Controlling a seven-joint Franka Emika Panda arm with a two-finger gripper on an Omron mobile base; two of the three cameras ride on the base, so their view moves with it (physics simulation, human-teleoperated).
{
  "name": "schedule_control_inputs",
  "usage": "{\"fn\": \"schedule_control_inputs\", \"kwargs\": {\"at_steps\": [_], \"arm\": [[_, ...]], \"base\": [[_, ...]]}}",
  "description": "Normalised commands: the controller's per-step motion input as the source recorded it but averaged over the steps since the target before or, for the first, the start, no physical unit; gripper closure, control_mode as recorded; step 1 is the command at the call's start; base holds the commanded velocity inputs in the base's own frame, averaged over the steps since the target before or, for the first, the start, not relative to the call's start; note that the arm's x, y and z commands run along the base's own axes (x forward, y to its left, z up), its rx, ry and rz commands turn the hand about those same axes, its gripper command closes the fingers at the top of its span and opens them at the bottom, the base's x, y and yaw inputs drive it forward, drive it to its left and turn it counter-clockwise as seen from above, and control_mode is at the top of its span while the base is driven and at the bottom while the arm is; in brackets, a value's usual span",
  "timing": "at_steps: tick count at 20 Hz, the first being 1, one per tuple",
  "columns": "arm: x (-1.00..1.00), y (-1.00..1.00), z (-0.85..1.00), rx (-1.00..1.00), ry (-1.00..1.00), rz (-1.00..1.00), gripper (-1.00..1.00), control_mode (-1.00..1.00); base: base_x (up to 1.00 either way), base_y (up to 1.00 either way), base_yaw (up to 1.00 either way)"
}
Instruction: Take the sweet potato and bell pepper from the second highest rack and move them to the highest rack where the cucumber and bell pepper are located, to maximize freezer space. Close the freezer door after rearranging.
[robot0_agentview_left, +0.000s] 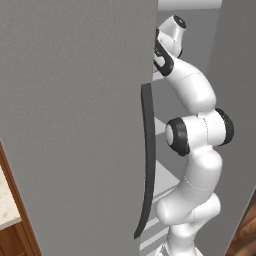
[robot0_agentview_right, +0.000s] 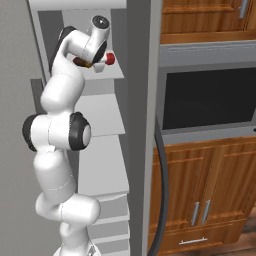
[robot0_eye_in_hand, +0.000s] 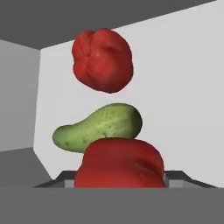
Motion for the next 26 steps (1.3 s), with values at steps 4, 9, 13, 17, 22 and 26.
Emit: {"fn": "schedule_control_inputs", "kwargs": {"at_steps": [4,9,13,17,22,26], "arm": [[0.07,0.35,-0.56,-0.20,0.04,0.00,-1.00,-1.00],[0.00,0.18,-0.55,-0.11,0.01,0.00,-1.00,-1.00],[-0.06,0.02,-0.41,0.02,-0.21,-0.04,-1.00,-1.00],[-0.13,0.00,-0.14,0.16,-0.26,0.00,-1.00,-1.00],[-0.28,-0.09,0.00,0.25,-0.21,0.00,-1.00,-1.00],[-0.52,-0.19,0.09,0.27,-0.18,0.00,-1.00,-1.00]], "base": [[0.00,0.00,0.00],[0.00,0.00,0.00],[0.00,0.00,0.00],[0.00,0.00,0.00],[0.00,0.00,0.00],[0.00,0.00,0.00]]}}
